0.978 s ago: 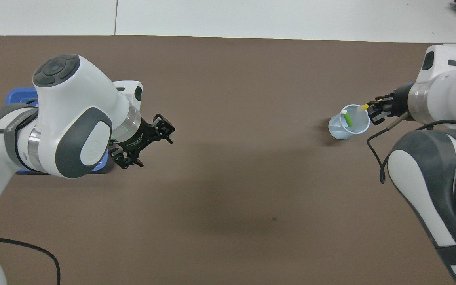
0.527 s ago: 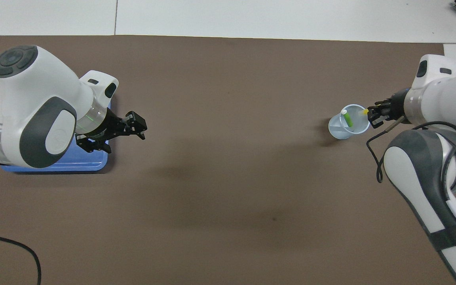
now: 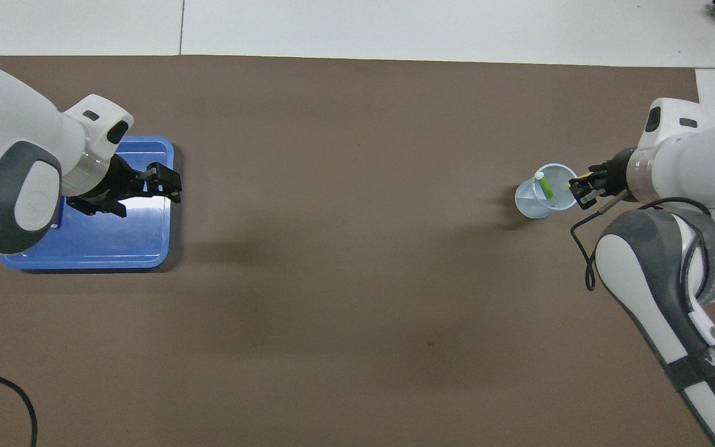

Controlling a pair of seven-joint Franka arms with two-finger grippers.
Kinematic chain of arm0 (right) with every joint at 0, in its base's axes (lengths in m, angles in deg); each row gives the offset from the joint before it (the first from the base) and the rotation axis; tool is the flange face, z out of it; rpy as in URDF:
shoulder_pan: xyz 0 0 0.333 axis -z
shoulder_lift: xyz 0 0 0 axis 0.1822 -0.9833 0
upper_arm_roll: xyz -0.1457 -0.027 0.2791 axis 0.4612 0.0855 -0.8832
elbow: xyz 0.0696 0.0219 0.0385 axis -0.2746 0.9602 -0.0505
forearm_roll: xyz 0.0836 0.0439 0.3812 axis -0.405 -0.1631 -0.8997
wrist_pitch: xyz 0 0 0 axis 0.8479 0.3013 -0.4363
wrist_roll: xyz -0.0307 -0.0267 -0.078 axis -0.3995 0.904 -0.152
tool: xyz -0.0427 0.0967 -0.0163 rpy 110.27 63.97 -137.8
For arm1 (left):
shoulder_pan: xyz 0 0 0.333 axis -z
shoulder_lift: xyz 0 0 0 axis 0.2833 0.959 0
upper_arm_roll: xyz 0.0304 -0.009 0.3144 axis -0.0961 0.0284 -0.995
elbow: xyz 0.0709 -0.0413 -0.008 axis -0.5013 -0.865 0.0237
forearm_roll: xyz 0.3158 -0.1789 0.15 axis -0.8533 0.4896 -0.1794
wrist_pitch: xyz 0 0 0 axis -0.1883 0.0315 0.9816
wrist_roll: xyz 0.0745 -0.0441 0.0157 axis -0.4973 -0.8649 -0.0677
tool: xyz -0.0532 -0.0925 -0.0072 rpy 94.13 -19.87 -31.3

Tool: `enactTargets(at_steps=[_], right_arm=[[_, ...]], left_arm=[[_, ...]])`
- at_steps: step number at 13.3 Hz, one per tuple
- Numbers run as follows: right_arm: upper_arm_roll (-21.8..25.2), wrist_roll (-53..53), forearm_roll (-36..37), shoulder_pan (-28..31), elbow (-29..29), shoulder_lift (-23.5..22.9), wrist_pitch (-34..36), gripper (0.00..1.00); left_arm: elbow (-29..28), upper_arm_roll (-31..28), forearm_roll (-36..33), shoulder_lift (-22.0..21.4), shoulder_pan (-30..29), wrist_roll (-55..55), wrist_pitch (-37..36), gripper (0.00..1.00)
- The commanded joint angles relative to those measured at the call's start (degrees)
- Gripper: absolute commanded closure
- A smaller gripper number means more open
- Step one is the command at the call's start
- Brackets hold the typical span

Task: Transfer and insert pens with both arms
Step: 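Insert the yellow pen into the cup while the left gripper returns to tray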

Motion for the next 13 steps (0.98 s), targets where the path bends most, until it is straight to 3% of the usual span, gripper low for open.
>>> enactTargets(at_steps=[1,6,9,11,13], right_arm=[[-0.8,1.2,0.1,1.1,1.1,0.5,-1.2,0.00],[-0.9,1.9,-0.6,0.4,0.1,1.0,-0.2,0.00],[-1.3,3.9,-2.7,-0.3,-1.7,1.7,2.2,0.00],[-1.3,4.0,-4.1,-1.0,-2.9,2.0,3.3,0.00],[-1.3,4.7,-8.0,-1.1,-4.6,2.5,6.2,0.00]], left_arm=[[-3.6,0.3,-0.8,-1.6,-4.0,6.9,4.1,0.02],[-4.3,0.3,-4.6,-0.4,-8.8,13.7,10.7,0.08],[-3.4,0.3,-4.7,2.9,-12.4,20.0,13.6,0.08],[-1.2,0.3,-8.8,5.2,-12.7,20.6,14.3,0.08],[4.5,0.3,-11.8,10.4,-13.7,21.1,13.6,0.08]])
